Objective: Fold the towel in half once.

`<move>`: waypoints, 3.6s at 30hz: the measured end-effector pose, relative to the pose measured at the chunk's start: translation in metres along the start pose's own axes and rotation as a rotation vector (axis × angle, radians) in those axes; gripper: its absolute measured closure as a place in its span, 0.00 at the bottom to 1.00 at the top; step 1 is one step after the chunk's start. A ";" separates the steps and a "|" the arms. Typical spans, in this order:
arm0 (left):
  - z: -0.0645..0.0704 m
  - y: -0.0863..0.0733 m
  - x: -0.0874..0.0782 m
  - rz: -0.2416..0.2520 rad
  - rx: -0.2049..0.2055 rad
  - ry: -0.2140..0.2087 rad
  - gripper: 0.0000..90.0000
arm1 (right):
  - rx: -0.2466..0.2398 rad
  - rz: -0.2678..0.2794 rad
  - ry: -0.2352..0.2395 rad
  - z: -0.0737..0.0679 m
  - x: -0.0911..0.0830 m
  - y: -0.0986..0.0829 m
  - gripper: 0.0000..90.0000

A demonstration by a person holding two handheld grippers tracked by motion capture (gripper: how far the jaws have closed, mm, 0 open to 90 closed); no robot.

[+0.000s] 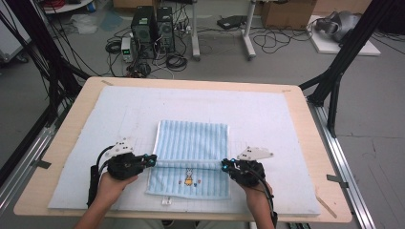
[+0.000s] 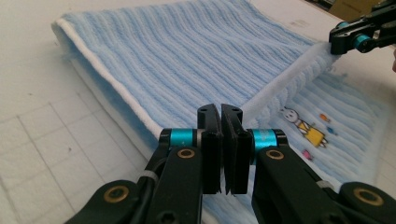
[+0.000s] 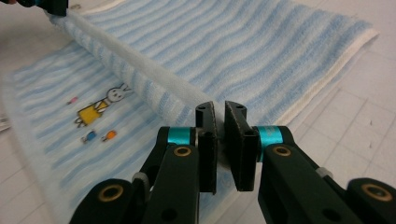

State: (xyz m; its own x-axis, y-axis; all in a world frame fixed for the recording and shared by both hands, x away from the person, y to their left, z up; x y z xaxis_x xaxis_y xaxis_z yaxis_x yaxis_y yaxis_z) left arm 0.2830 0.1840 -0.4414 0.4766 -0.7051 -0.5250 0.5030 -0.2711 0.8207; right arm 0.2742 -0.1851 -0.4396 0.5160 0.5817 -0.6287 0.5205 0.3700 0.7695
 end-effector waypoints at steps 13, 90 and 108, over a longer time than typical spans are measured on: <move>0.025 -0.021 -0.018 0.016 -0.001 -0.016 0.96 | -0.033 0.015 -0.005 -0.030 -0.023 -0.023 0.92; -0.067 0.036 0.057 0.084 -0.114 0.191 0.91 | 0.106 -0.138 -0.197 0.073 0.068 0.044 0.86; -0.056 0.051 0.016 0.177 -0.025 0.113 0.24 | 0.051 0.073 -0.266 0.080 -0.018 0.030 0.19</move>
State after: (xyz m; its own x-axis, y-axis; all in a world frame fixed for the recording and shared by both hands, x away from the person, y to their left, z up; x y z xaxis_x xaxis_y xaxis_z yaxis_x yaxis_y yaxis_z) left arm 0.3566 0.1958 -0.4208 0.6358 -0.6622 -0.3966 0.4219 -0.1321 0.8970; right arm 0.3345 -0.2423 -0.4143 0.7101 0.3925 -0.5845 0.5059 0.2930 0.8113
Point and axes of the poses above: each handheld gripper's, and its own axes: x roughly forward along the jaws, y roughly out of its top, z roughly to its right, the point moved 2 cm from there along x, roughly forward along the jaws, and after that the axes turned 5 degrees about -z, right-handed, at the moved point
